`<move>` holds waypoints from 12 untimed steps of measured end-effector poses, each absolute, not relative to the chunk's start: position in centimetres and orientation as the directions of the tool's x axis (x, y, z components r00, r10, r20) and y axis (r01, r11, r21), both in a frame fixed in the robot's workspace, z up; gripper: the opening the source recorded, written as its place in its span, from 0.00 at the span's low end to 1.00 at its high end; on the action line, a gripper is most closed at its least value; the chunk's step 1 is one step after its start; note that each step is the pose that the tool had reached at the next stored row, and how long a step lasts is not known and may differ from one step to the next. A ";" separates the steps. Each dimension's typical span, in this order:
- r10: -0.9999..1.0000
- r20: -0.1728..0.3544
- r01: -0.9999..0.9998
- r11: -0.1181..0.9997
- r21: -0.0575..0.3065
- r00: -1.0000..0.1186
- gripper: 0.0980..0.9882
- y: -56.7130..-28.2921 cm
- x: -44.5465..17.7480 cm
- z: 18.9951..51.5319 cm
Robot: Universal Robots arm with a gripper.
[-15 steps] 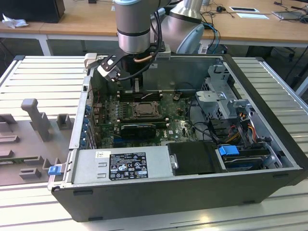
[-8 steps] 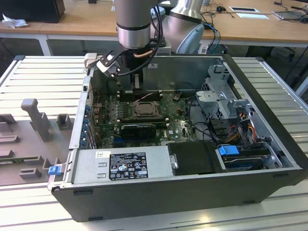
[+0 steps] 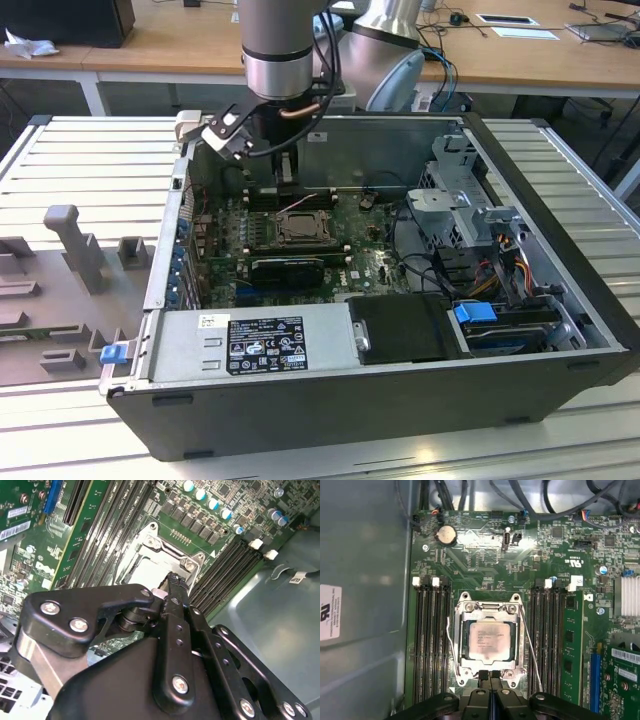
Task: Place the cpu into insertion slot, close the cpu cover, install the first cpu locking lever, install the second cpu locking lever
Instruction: 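Install the first cpu locking lever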
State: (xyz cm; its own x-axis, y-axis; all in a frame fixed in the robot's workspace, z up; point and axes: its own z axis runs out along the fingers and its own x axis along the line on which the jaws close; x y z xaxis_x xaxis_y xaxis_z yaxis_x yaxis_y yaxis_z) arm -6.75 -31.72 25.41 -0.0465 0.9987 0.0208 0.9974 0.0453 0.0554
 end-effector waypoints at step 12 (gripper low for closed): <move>0.978 0.021 0.977 0.207 0.055 -0.208 0.01 -31.7 -6.8 25.4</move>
State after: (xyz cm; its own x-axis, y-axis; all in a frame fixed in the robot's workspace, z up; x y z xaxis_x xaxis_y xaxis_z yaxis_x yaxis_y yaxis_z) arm -6.75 -31.73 25.42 -0.2081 0.9779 0.0208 0.9768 0.2067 0.0554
